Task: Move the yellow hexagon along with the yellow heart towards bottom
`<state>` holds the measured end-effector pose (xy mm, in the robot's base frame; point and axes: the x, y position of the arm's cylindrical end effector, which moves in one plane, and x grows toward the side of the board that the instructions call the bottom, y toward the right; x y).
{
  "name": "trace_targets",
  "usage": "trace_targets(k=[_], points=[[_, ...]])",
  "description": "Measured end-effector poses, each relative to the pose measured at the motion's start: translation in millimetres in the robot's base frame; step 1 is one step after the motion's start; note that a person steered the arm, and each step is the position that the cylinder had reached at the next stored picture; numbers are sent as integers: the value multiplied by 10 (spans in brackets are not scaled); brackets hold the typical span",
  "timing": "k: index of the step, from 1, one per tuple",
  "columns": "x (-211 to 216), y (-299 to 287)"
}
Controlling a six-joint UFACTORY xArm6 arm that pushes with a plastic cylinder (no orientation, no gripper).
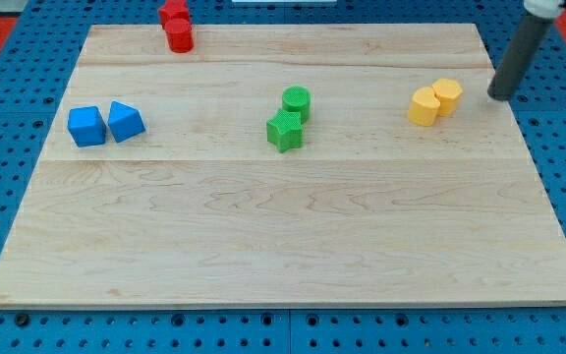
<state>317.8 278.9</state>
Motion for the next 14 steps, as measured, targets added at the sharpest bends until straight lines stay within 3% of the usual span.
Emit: trace_targets(k=[4, 5, 9, 11, 12, 14], points=[[210, -712], [87, -826], [564, -1144], [-8, -1171], [-57, -1492], [194, -1550]])
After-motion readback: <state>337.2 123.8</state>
